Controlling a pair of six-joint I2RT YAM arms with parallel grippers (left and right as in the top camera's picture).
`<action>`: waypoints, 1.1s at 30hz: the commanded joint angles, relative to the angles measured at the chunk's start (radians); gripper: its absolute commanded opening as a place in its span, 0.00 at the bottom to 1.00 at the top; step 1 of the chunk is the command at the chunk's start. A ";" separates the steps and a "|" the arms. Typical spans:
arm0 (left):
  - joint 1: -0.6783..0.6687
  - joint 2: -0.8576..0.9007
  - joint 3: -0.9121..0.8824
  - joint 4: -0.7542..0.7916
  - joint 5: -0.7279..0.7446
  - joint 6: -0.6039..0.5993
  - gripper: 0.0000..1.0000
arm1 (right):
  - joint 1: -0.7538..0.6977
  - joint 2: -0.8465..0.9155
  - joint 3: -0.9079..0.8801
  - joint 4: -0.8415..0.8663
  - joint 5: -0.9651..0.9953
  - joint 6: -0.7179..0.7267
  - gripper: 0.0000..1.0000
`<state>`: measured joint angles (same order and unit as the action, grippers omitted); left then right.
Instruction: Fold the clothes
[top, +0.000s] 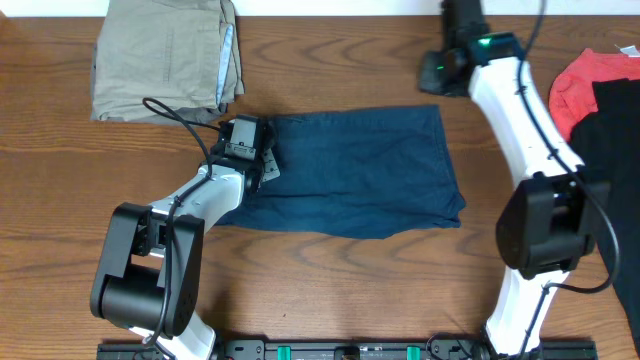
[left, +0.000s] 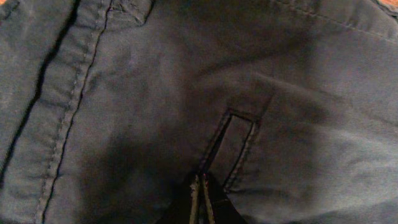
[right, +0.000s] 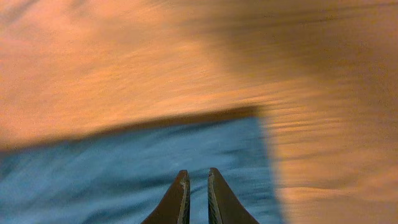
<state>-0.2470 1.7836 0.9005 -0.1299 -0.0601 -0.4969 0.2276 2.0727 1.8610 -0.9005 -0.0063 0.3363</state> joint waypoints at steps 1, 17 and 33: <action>0.003 -0.006 -0.013 -0.022 -0.031 0.006 0.06 | 0.086 0.010 -0.029 0.012 -0.143 -0.111 0.10; 0.003 -0.006 -0.013 -0.022 -0.031 0.006 0.06 | 0.257 0.243 -0.058 -0.018 -0.010 -0.218 0.01; 0.003 -0.006 -0.013 -0.022 -0.031 0.006 0.06 | 0.087 0.267 -0.058 -0.023 0.248 -0.218 0.02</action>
<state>-0.2470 1.7828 0.9005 -0.1310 -0.0601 -0.4969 0.3607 2.3081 1.8050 -0.9253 0.1333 0.1276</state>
